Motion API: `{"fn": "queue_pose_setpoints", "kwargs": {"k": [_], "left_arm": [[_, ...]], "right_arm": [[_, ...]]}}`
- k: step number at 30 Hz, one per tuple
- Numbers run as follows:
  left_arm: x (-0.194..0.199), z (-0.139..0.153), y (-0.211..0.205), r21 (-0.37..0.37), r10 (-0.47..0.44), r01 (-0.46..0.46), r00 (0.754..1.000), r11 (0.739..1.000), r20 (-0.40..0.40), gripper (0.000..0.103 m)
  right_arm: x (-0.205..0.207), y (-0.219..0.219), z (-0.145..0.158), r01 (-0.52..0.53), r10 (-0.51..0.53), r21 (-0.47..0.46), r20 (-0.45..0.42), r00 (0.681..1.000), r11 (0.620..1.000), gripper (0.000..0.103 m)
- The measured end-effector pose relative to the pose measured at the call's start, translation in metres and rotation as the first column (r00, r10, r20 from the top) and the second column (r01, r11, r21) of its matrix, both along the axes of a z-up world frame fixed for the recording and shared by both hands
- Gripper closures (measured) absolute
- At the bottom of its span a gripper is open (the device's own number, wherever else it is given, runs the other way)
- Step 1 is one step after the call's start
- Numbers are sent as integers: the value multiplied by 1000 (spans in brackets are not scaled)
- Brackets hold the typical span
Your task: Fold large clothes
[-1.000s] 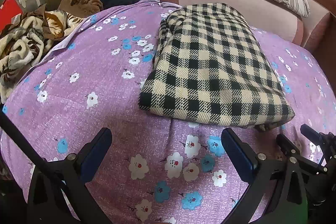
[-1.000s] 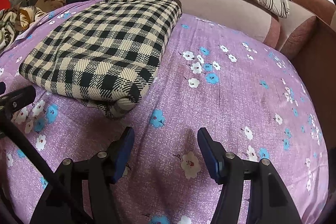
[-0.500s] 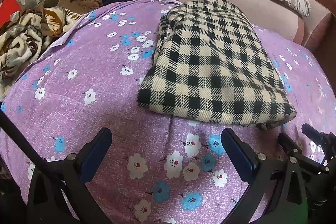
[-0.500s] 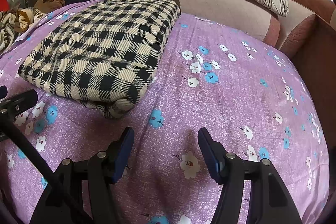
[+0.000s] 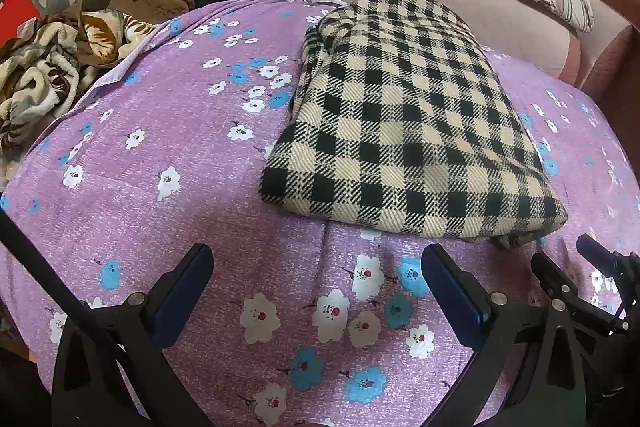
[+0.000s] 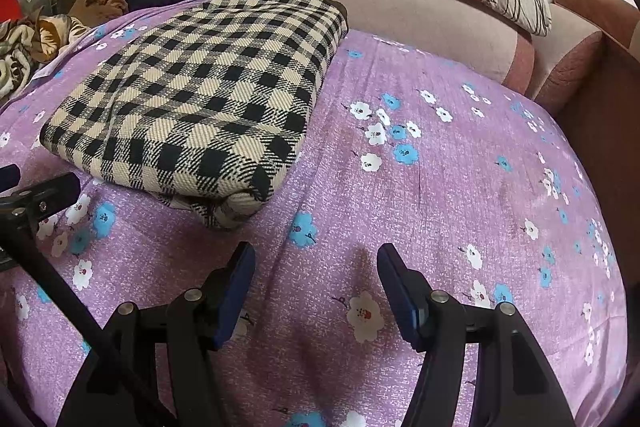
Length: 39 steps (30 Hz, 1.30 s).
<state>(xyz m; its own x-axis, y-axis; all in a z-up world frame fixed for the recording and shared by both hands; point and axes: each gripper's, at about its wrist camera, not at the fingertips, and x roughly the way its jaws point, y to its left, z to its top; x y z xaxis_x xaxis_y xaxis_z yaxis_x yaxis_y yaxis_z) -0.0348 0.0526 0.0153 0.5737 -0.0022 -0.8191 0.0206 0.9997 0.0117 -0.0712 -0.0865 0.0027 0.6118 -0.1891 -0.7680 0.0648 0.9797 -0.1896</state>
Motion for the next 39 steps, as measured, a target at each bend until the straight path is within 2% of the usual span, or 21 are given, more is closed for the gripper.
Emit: {"fn": "queue_pose_setpoints", "kwargs": {"k": [17,39], "left_arm": [[-2,3,0,-13,4,-4,1000,1000,20,0],[0,1,2,-28,13,-13,1000,1000,3,0]], "right_arm": [[0,0,1,0,0,10,8,1000,1000,35],[-2,0,1,-5,5,14,17,1000,1000,34]]}}
